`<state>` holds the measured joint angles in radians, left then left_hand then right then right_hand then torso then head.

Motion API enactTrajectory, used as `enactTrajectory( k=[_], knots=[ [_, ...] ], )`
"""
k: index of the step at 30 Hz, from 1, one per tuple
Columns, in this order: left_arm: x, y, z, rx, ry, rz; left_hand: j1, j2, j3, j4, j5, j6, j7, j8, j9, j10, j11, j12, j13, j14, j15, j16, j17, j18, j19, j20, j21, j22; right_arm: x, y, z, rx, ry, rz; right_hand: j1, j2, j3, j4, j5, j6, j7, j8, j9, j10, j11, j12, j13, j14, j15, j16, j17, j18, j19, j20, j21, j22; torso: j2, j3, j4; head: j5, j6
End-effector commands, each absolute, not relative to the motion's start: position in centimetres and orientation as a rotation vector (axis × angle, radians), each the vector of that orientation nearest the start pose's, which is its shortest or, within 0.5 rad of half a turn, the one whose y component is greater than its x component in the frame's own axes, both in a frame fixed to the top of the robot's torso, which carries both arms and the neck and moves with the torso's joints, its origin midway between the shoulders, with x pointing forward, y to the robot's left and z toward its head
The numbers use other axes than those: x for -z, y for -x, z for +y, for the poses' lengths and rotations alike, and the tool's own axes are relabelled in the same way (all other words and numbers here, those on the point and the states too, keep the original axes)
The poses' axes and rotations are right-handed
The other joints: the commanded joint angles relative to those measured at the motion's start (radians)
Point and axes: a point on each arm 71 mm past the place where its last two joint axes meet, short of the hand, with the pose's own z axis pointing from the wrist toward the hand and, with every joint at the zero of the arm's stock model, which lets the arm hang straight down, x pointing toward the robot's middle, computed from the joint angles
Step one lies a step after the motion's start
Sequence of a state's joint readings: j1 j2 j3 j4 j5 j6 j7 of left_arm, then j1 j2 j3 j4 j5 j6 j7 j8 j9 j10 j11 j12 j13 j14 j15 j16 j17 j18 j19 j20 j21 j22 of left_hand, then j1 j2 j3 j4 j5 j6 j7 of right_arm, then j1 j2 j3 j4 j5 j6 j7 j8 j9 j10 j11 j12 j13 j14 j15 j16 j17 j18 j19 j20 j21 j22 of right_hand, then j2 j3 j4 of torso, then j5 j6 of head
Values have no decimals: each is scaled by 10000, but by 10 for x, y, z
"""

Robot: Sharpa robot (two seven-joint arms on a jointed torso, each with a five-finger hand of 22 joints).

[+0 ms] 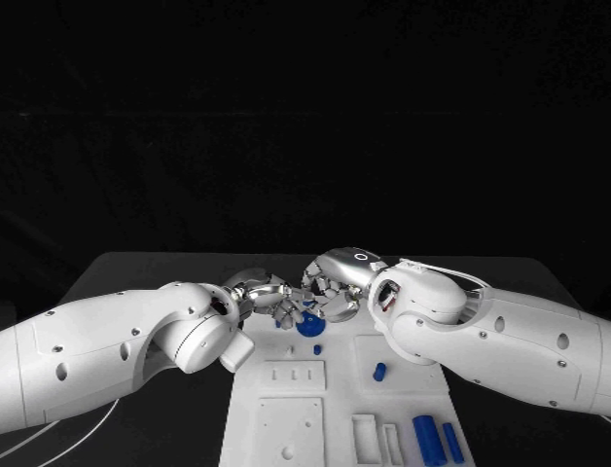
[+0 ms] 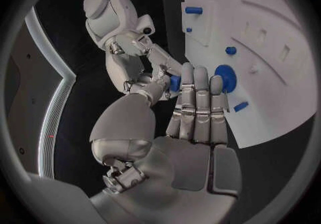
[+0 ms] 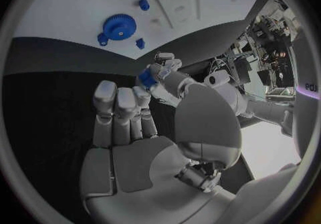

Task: Assemble the parts on the task board

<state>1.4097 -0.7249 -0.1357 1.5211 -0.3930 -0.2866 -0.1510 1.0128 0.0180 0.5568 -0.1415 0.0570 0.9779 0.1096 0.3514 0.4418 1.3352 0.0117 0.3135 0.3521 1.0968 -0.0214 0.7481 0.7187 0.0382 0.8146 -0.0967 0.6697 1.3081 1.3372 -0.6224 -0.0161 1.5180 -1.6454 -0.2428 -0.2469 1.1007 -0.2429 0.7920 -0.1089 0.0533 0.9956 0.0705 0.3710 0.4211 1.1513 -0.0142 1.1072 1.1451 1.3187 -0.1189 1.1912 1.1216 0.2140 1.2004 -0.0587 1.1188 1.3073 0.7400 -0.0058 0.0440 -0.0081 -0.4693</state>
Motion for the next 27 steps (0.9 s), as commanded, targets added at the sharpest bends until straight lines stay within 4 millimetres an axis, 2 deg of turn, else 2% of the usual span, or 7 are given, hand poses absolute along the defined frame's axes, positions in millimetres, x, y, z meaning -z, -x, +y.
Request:
enactTrajectory(
  k=[1,7,9,13,15,21,27],
  knots=[
    [136,-504,147,11545,7191,19018,-56,-24,145,-39,-14,107,-8,20,65,91,-20,-52,-13,-63,-12,84,-30,-140,-37,-242,76,53,109,-495,-89,-6076,4205,15137,1,-106,-18,27,-1,282,225,19,15,2,-35,-34,-15,14,-31,23,-2,478,17,-39,27,103,-1,0,3,4,-12],
    [136,-503,147,11543,7172,19076,-430,24,477,-235,272,324,-79,66,179,272,-64,-166,-18,-72,-20,217,-139,-149,-52,-248,157,76,110,-496,-89,-6049,4198,15168,5,-104,-20,25,0,284,224,19,14,2,-36,-35,-15,14,-33,22,-3,478,17,-38,26,103,-4,-6,-5,4,-28],
    [136,-503,147,11544,7148,19091,-636,15,578,-337,728,443,-125,102,254,393,-103,-176,6,-43,-39,311,-173,-155,-48,-258,197,81,111,-496,-90,-6042,4192,15178,5,-105,-22,24,0,284,224,18,14,2,-36,-35,-15,14,-33,22,-3,478,17,-38,26,103,0,-6,-4,7,-30],
    [136,-503,147,11518,7097,19095,-1067,-13,675,-669,2012,767,-262,228,464,719,-246,-4,158,120,-159,680,-141,-199,-32,-332,299,98,111,-497,-91,-6006,4167,15209,4,-108,-25,24,-1,284,225,17,13,1,-36,-37,-15,14,-33,21,-3,478,16,-37,25,103,-4,-6,-6,6,-27],
    [137,-503,147,11499,7083,19118,-1224,-3,696,-765,2287,888,-312,271,551,821,-301,98,234,188,-214,842,-116,-225,-22,-373,337,101,112,-497,-91,-5995,4159,15224,1,-112,-30,25,-1,282,225,14,12,0,-36,-38,-16,13,-33,19,-4,478,15,-36,24,103,-7,-4,-5,5,-31],
    [137,-503,148,11367,6952,19086,-1545,3,772,-894,2325,1300,-505,408,921,1057,-513,658,604,398,-460,1502,6,-289,145,-594,574,130,112,-497,-92,-6013,4111,15239,-27,-163,-68,33,-3,263,231,-6,3,-13,-32,-54,-20,2,-32,1,-10,478,4,-28,9,99,-6,-7,1,-5,-38],
    [137,-504,149,11309,6816,19093,-1617,-20,809,-930,2294,1538,-623,484,1222,1118,-639,1091,865,513,-597,1901,32,-329,225,-742,779,161,110,-499,-96,-6066,3735,14955,-326,-460,-382,164,5,19,292,-169,-68,-138,31,-175,-67,-53,7,-87,-47,478,-44,-8,-65,76,-7,-2,0,4,-44]
  ],
)
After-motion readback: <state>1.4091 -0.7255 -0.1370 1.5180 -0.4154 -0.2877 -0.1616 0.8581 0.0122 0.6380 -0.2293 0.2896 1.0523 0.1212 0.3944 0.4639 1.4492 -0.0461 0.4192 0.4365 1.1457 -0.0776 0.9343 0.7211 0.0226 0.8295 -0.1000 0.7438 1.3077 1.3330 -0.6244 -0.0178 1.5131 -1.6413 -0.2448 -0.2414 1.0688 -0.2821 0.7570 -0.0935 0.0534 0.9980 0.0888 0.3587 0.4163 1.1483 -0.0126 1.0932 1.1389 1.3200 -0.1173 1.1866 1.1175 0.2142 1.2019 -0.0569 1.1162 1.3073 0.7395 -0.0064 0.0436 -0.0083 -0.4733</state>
